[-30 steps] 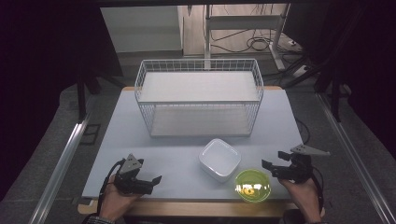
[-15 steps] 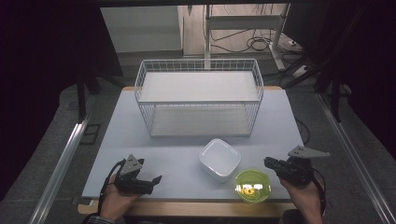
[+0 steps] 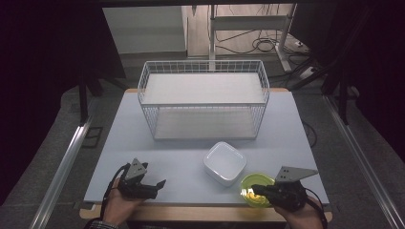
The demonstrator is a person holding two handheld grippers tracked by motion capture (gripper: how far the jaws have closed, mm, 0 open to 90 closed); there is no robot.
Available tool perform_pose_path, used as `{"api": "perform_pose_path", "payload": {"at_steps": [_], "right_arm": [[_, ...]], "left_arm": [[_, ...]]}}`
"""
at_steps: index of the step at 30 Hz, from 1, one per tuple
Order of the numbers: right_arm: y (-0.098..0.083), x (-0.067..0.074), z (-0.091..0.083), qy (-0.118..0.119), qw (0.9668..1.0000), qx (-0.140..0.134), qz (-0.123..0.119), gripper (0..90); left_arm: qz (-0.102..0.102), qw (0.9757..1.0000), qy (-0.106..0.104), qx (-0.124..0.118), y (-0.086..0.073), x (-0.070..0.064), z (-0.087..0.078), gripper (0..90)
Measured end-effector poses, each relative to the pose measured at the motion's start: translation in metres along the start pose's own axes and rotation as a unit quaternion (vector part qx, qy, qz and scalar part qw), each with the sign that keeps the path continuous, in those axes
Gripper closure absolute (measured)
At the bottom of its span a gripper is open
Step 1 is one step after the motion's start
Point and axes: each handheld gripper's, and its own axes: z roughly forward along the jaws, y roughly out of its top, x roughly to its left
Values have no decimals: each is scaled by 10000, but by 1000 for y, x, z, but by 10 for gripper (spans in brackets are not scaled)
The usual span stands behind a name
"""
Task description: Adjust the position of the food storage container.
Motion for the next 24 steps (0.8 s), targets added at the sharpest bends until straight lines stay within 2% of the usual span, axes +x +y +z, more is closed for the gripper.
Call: {"api": "perform_pose_path", "payload": {"at_steps": [1,3,4,10,16,17,24], "right_arm": [[-3,6,3,122,9999,94,-45,897],[-5,9,5,171,9997,154,-55,897],[-9,13,8,276,9992,298,-67,897],[-14,16,18,489,9974,514,-98,897],[-16,12,22,502,9967,636,-95,897],[-17,10,24,439,9966,687,-101,897],[-18,-2,22,342,9974,636,-10,897]], "left_arm": [[-2,10000,10,4,0,0,0,83],[0,10000,17,2,0,0,0,83],[3,10000,16,4,0,0,0,83],[50,10000,23,59,0,-1,1,83],[65,9999,29,73,0,-1,1,84],[70,9999,35,74,0,-1,1,84],[76,9999,21,93,0,-1,2,84]]}}
